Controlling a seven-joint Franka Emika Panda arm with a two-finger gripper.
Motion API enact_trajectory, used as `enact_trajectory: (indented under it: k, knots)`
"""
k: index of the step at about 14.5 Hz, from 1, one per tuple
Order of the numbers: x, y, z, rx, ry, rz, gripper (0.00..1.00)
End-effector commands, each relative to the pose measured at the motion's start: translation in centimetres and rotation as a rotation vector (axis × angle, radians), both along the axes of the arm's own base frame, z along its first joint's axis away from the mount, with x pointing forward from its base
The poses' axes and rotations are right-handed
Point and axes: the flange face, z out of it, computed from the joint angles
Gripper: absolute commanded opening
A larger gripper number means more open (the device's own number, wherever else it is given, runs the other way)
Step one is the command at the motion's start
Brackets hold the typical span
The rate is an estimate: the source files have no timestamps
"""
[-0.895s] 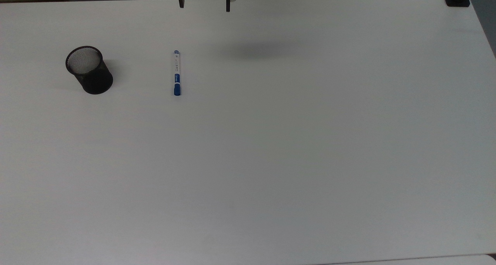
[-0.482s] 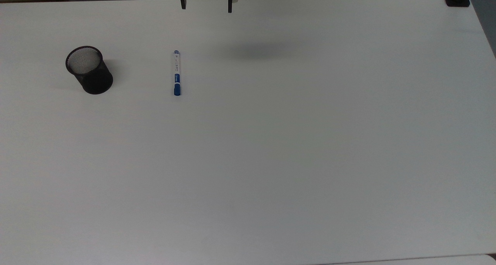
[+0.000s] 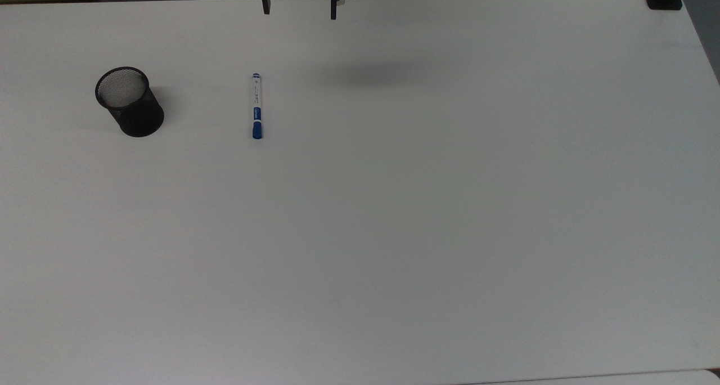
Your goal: Insert the marker
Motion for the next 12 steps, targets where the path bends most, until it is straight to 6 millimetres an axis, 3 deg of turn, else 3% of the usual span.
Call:
enact_trajectory:
  k: [1, 3, 6, 9, 12]
  knots:
    - [-0.1, -2.1, -1.8, 0.008, 0.045, -0.014, 1.0]
    - [0.5, -4.5, -3.3, 0.01, 0.05, -0.021, 1.0]
    - [0.6, -5.2, -6.5, 0.012, 0.047, 0.035, 1.0]
    - [0.9, -6.3, -12.7, 0.002, 0.075, 0.026, 1.0]
    - [2.0, -8.0, -17.3, -0.001, 0.069, 0.0, 1.0]
